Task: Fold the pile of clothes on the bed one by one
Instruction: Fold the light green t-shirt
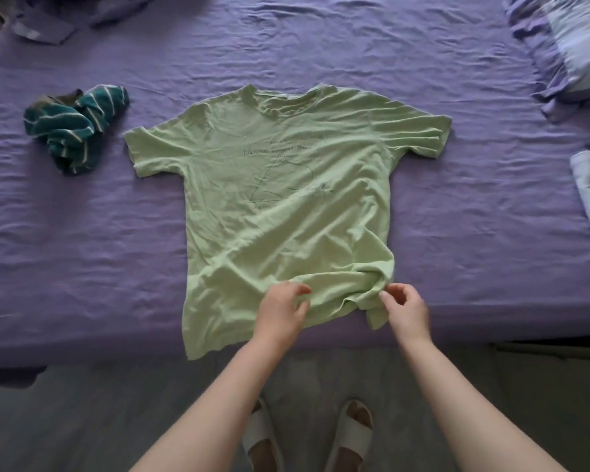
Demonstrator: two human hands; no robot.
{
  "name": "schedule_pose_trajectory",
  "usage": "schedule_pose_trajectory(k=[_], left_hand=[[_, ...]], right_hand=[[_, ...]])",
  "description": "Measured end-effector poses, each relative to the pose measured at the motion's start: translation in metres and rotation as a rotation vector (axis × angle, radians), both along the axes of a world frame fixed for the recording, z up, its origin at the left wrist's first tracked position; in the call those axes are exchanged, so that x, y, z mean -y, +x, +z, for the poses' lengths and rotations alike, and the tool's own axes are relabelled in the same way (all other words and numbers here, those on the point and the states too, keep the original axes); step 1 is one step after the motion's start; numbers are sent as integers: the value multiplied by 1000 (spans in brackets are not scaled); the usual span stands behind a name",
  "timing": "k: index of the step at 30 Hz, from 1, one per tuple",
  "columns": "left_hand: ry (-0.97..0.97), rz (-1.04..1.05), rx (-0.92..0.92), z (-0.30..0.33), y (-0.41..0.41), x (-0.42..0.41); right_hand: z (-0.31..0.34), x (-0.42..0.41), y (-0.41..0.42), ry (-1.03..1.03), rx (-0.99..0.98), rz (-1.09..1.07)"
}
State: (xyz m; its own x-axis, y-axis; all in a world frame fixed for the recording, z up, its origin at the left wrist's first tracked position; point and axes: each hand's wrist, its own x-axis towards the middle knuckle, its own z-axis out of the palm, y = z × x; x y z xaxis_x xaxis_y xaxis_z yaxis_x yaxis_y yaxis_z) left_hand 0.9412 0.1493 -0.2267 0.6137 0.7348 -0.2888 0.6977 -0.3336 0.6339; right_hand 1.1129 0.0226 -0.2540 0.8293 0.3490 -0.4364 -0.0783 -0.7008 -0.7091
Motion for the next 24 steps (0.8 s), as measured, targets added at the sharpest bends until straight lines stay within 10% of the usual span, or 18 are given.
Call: schedule_pose_trajectory(k=[10,15,24], left_hand=[[269,-393,-350,-73,73,43],[257,-392,-274,-75,77,30],[-421,-255,28,-28,36,40]], right_hand=[[-37,12,12,-300,350,654],[-27,31,39,35,85,345],[22,68,63,452,-295,-23]])
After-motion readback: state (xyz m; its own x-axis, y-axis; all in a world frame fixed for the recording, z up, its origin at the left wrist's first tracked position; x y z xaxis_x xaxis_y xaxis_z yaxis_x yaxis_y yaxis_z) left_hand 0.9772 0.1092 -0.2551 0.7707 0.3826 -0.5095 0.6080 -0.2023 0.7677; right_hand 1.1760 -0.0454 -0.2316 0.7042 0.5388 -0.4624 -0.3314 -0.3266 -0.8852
